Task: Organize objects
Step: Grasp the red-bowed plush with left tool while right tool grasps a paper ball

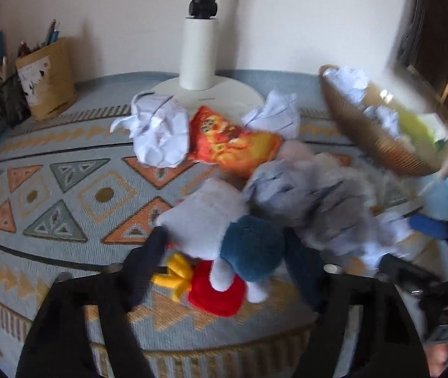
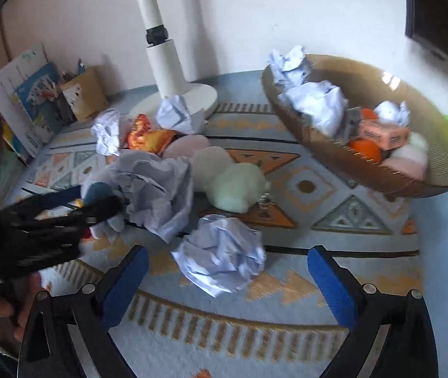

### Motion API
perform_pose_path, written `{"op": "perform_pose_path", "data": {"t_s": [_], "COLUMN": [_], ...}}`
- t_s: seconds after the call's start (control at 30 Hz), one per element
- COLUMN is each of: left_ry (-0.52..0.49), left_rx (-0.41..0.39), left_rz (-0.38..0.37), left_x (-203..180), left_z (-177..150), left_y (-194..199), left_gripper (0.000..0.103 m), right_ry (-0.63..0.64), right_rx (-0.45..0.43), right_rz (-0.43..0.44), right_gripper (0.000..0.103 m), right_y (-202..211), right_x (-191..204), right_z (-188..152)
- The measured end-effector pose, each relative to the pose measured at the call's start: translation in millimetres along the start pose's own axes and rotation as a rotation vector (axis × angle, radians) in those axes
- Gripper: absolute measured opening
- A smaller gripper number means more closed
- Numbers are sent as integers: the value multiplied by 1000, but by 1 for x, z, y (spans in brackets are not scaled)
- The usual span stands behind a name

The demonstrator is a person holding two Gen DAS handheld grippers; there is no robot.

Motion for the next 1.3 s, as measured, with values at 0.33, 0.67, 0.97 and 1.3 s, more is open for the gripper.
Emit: {"op": "perform_pose_path", "data": {"t_s": [0.33,0.67,0.97,1.3], "left_ry": [37,96,28,167], "left_rx": [-173,-207,-217,-175], "left_rz": [-132,-144,-117,-191], "left_x": [14,45,33,59], "left_z": [-5,-32,-37,-32], "left_y": [52,76,77,72], "left_gripper": [63,63,64,64], "right_ry": [37,43,19,10], "right_rx": [-16,-97,19,18], "right_rz": [7,18,12,15], "right_gripper": [49,52,65,82], "right_y": [-10,52,20,23], "right_x": [11,11,8,4], "right_z": [-1,-38,-52,-54]}}
Point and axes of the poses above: each gripper's, at about its wrist camera, not at the fingertips, and y roughly against the way its jaws point, x to its left, z to its top, the point moved 3 cm from there along -y, roughly the way its jaws point, and after that the axes turned 15 degrees about y, right-handed, at the moved point
